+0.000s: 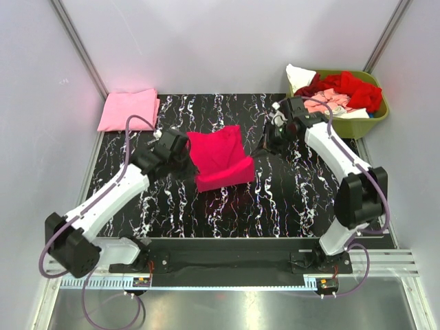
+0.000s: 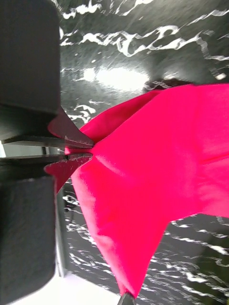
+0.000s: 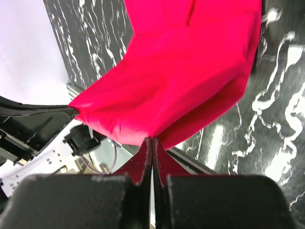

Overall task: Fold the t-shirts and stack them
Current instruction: Fold the tshirt

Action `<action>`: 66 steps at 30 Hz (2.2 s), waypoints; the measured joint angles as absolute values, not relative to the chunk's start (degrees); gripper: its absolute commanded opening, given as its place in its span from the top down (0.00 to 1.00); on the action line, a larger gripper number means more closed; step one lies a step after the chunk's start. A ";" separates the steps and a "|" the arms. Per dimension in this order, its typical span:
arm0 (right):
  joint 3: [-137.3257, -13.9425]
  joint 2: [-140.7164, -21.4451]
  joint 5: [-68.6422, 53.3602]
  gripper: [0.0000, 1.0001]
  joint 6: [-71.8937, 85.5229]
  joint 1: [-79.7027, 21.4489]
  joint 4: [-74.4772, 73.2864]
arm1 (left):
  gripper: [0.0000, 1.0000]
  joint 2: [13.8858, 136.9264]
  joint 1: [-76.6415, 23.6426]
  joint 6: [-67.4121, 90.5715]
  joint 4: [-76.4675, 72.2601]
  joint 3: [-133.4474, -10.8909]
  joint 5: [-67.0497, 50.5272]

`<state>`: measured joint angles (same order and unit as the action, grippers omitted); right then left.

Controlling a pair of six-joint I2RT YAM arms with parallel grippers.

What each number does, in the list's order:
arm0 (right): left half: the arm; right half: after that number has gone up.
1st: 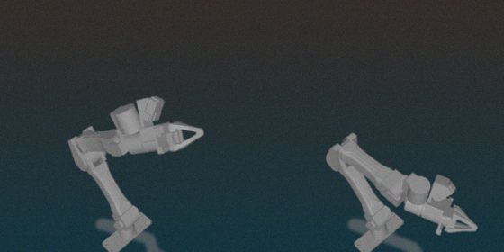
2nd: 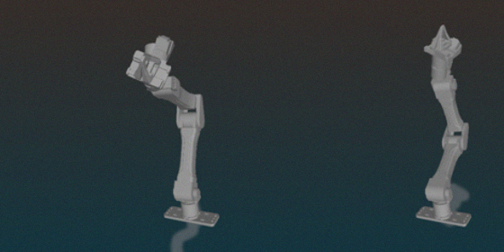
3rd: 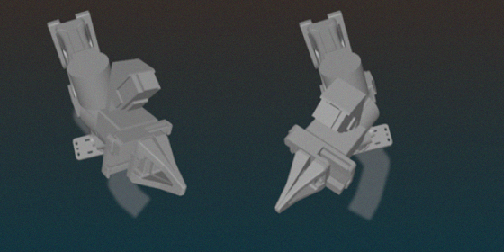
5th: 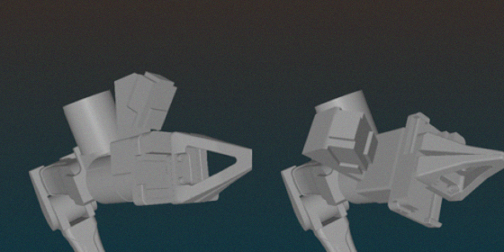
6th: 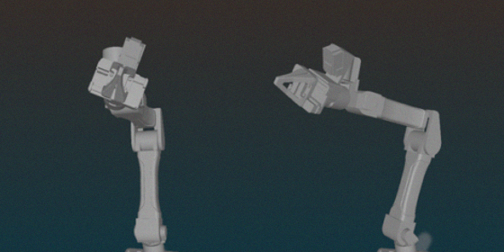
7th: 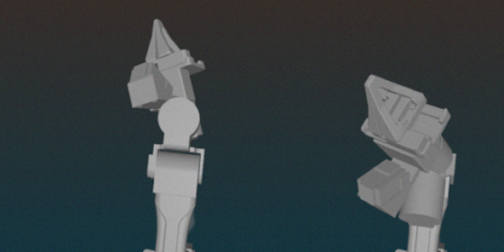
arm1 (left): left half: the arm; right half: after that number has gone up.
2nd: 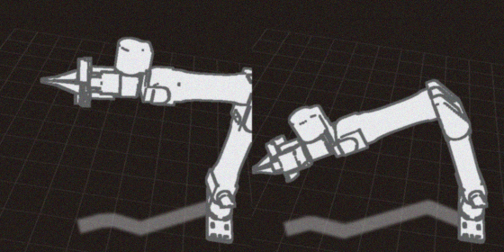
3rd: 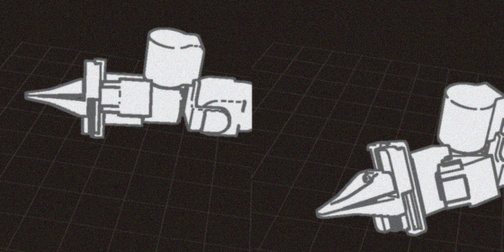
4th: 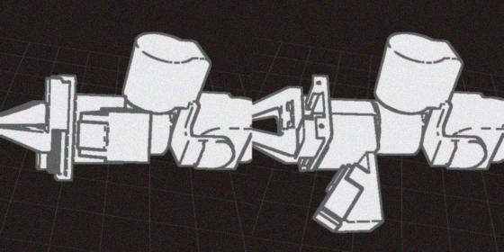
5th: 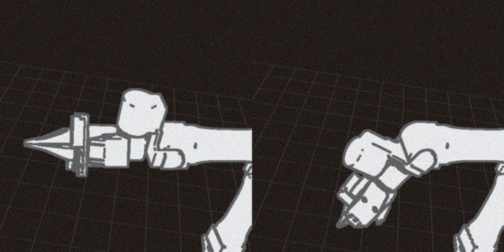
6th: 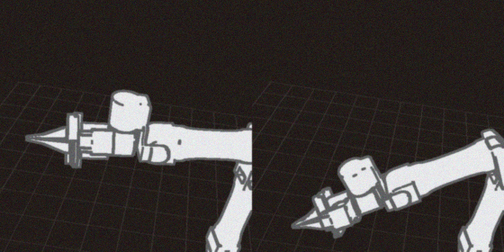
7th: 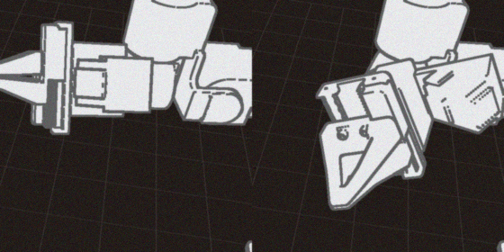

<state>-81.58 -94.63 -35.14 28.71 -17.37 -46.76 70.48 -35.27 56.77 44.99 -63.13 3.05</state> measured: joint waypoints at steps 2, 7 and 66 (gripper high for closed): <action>-85.52 -97.47 -35.09 1.00 28.58 -17.08 -47.75 | 0.89 72.53 -33.39 55.44 45.39 -65.23 2.44; -95.68 -104.44 -35.11 1.00 28.34 -16.36 -49.91 | 0.89 77.43 -28.56 52.23 45.52 -68.99 0.12; -111.87 -132.79 -34.79 0.00 41.67 -11.03 -23.79 | 0.36 124.14 -3.25 36.71 41.01 -106.98 -16.95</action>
